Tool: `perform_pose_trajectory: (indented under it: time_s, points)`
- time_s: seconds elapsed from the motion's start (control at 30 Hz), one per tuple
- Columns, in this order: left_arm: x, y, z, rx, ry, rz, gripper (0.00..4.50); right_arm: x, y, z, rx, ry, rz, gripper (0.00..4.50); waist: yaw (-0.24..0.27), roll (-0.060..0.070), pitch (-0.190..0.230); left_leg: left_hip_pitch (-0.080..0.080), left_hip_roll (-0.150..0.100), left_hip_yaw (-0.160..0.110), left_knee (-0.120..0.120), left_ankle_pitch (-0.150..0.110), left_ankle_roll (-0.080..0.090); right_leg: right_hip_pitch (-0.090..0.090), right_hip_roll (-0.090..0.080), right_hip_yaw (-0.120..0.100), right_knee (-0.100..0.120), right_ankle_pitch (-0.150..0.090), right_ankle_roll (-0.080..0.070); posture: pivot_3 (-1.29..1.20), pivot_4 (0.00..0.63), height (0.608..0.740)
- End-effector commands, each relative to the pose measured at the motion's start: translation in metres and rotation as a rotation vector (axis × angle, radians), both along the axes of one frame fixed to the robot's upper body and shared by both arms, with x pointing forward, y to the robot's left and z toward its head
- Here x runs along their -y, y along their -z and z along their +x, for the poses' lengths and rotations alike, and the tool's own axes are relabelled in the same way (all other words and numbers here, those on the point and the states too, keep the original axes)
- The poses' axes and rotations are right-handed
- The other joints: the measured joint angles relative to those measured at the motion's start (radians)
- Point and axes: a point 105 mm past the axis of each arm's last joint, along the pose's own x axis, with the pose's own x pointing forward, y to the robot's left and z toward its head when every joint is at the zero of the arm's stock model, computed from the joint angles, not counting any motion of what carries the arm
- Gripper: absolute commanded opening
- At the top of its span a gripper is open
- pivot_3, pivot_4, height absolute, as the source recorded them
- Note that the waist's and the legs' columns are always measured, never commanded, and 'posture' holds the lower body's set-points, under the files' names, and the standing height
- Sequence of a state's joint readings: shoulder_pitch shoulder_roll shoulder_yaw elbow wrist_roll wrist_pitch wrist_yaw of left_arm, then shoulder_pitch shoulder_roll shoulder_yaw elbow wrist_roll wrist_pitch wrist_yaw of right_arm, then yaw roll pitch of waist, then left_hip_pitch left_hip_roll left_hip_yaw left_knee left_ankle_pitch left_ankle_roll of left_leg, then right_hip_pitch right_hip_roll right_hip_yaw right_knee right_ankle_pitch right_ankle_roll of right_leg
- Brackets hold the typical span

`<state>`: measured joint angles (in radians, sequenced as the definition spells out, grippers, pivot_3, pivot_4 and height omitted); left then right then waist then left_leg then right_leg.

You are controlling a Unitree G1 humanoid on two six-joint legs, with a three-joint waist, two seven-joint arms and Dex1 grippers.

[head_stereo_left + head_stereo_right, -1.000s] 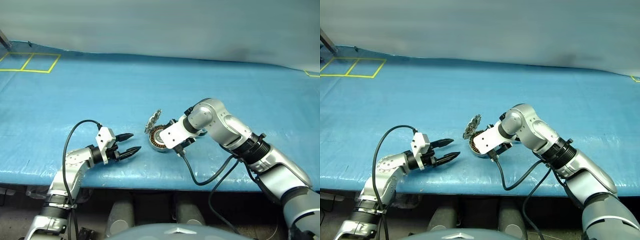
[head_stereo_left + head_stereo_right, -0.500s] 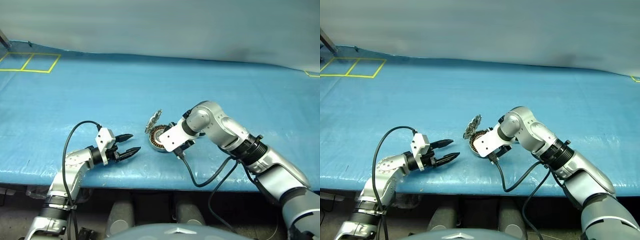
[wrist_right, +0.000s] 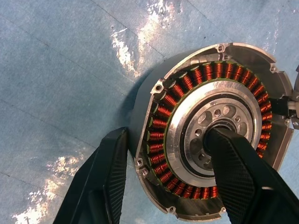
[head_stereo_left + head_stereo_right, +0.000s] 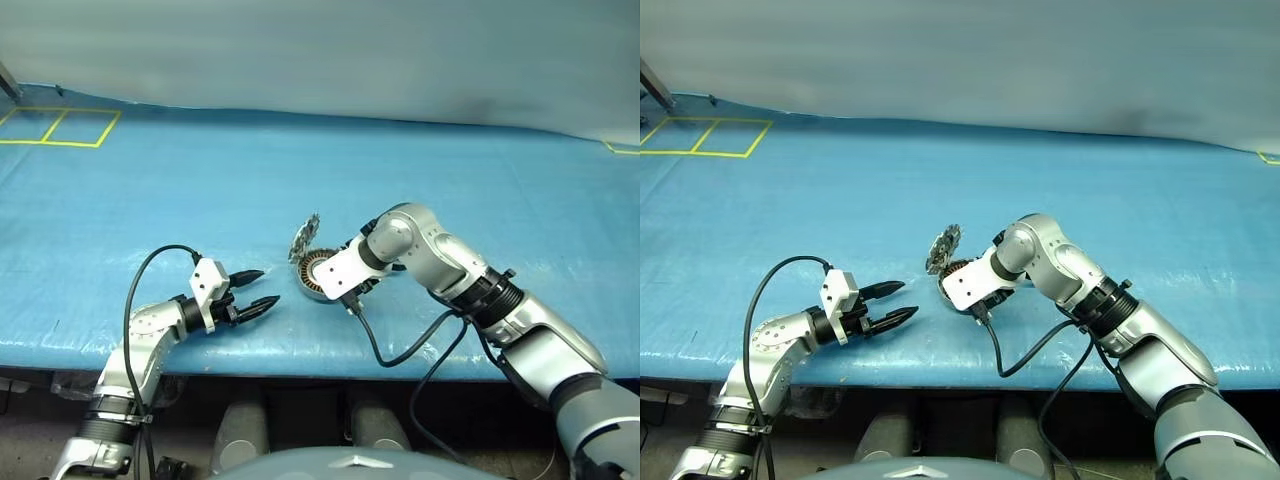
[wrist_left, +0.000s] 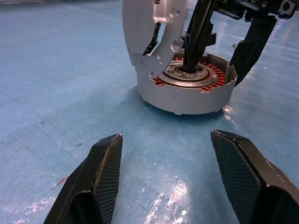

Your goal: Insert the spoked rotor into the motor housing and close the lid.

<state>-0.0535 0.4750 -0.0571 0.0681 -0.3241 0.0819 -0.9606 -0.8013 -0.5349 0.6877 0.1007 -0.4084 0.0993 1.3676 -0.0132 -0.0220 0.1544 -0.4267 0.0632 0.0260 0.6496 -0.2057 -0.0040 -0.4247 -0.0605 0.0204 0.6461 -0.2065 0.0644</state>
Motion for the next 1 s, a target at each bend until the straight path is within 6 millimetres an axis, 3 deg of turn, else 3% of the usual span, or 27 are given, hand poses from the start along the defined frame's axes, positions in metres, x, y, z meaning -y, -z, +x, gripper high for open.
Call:
perform_pose_trajectory:
  time_s: [0.03,0.3,0.83,1.0]
  points:
    - [0.004,-0.014,0.0,0.063,0.015,-0.008,3.28,0.0,-0.004,-0.001,-0.002,0.018,0.021,2.38,0.001,0.0,0.0,0.0,0.0,0.0,0.0,0.0,0.0,0.0,0.0,0.0,0.0,0.0,0.0,0.0,0.15,0.74]
    - [0.001,-0.014,0.0,0.065,0.0,-0.001,3.28,-0.027,-0.005,-0.012,-0.136,0.127,0.203,2.38,-0.007,0.0,0.0,0.0,0.001,0.0,-0.001,0.0,0.0,-0.001,0.001,0.0,0.0,0.003,-0.005,0.0,0.15,0.74]
    - [-0.011,-0.016,0.0,0.07,-0.046,0.014,3.28,-0.046,0.012,-0.021,-0.17,0.346,0.325,2.38,-0.021,-0.001,-0.001,0.001,0.002,0.0,-0.002,0.0,0.0,-0.002,0.001,-0.001,0.0,0.002,-0.004,0.0,0.15,0.74]
    - [-0.013,-0.016,0.0,0.071,-0.047,0.023,3.28,-0.058,0.009,-0.025,-0.262,0.451,0.415,2.38,-0.027,-0.001,-0.002,0.001,0.004,0.0,-0.002,0.0,-0.001,-0.002,0.003,-0.001,0.001,0.002,-0.004,0.0,0.15,0.74]
